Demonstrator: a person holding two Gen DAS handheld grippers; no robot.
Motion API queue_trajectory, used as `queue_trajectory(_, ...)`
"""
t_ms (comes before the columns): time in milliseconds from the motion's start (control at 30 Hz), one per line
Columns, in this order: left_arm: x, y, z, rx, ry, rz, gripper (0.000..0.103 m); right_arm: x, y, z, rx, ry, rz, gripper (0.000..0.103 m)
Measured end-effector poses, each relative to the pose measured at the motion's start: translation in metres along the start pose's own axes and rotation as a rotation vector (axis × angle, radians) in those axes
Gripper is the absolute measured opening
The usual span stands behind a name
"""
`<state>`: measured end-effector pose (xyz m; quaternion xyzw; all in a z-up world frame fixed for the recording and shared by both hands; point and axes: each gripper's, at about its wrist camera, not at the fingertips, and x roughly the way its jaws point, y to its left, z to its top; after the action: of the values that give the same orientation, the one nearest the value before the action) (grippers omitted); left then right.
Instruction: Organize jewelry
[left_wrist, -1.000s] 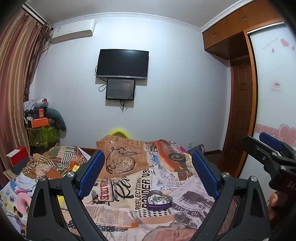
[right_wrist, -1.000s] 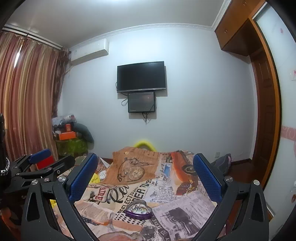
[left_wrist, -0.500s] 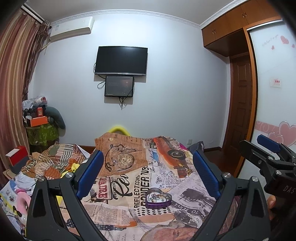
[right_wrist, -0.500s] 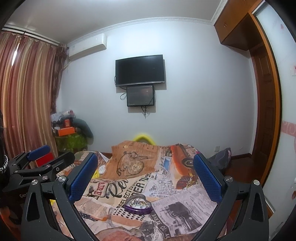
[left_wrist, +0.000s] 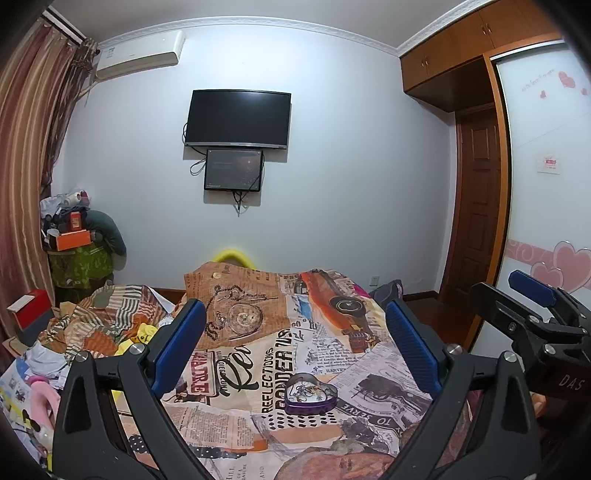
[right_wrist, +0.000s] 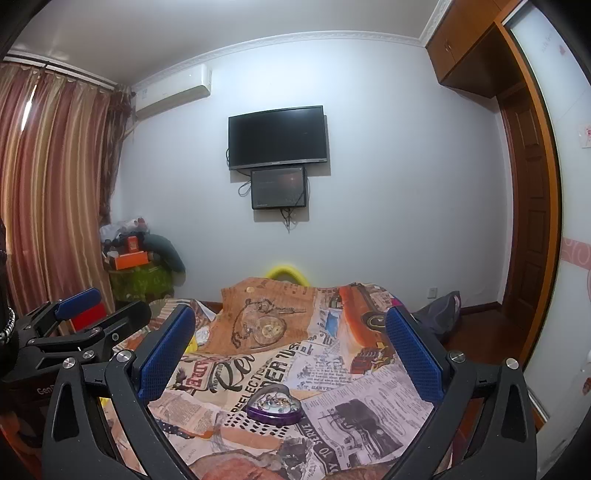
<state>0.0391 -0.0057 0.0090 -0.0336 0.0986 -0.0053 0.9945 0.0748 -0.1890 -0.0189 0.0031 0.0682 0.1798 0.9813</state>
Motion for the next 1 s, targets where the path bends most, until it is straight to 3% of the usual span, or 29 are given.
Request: queue_trajectory(1000, 0.0000, 0.0000, -0.0014, 0.000, 0.012, -0.041, 0.098, 0.0030, -0.0040, -0.0021, 0.004, 0.001, -0.015, 0.102)
